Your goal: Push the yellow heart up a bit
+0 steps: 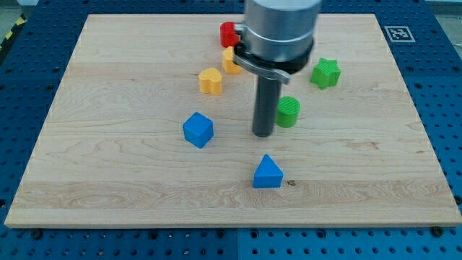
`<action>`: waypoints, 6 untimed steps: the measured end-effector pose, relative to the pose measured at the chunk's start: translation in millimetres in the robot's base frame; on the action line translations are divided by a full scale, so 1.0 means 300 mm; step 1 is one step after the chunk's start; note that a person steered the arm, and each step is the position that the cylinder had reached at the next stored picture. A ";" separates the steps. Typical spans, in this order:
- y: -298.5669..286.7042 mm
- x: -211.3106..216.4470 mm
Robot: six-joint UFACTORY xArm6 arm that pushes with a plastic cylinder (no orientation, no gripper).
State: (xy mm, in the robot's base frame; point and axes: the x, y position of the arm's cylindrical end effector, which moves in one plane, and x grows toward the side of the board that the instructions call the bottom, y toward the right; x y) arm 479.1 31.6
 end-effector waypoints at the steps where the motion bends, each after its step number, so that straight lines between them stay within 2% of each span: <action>1: -0.098 -0.086; 3: -0.158 -0.164; 4: -0.265 -0.269; 5: -0.423 -0.315; 6: -0.509 -0.251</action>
